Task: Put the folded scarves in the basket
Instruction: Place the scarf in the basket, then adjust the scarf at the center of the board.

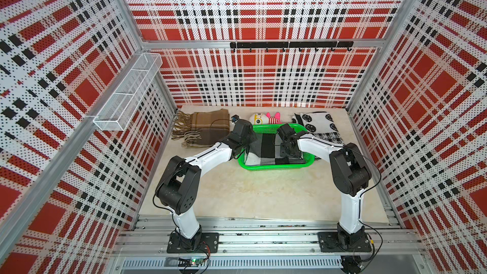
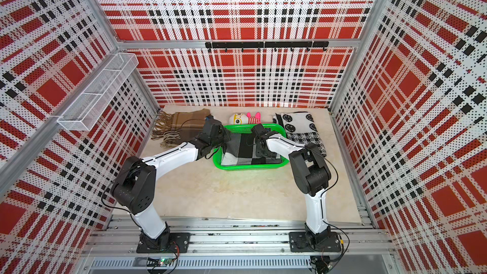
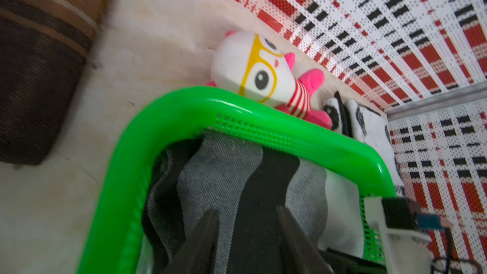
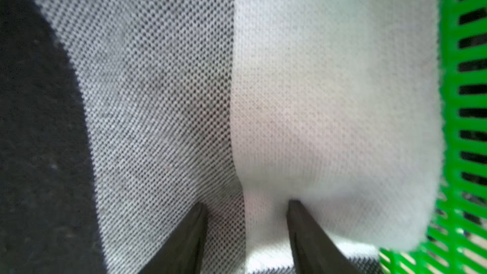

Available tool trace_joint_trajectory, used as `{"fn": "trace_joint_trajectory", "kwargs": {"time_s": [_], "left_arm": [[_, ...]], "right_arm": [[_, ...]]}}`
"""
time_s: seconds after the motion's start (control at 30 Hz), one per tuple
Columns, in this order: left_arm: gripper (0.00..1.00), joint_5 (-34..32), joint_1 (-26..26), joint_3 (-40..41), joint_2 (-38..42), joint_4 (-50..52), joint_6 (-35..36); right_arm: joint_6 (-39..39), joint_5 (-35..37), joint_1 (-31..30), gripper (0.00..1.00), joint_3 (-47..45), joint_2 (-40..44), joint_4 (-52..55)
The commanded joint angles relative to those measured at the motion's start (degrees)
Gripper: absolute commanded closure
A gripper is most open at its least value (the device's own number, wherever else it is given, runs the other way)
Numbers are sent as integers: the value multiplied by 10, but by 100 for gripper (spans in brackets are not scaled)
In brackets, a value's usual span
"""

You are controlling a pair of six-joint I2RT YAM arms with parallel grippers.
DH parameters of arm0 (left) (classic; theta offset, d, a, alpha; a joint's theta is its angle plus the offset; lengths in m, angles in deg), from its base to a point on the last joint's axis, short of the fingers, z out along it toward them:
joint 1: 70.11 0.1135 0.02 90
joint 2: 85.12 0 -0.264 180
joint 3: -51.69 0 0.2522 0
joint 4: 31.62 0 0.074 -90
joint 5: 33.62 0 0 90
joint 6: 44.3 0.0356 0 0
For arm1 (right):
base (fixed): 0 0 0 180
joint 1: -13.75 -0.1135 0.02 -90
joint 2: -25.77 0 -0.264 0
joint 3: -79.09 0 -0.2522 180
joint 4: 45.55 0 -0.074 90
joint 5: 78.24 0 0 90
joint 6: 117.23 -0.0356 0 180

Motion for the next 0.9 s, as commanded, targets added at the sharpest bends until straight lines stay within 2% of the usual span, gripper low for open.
{"fn": "trace_joint_trajectory", "kwargs": {"time_s": [0.0,0.2,0.3,0.5,0.6,0.73,0.87], "left_arm": [[57,-1,56,-6,5,-15,5],[59,3,180,-37,-64,-15,1],[61,-12,223,-80,-117,-12,5],[63,-24,263,-225,-245,50,13],[64,-37,274,-268,-289,85,13],[67,-26,285,-218,-289,69,-9],[69,-24,284,-118,-248,24,-31]], "right_arm": [[0,-3,-3,38,-1,40,6],[3,0,-13,33,-4,115,5],[7,-8,-26,33,-13,144,-6],[16,-17,-73,33,-11,157,-17],[9,-17,-99,34,-9,159,-17],[0,-18,-134,33,-8,162,-28],[-7,-17,-178,33,6,150,-32]]}}
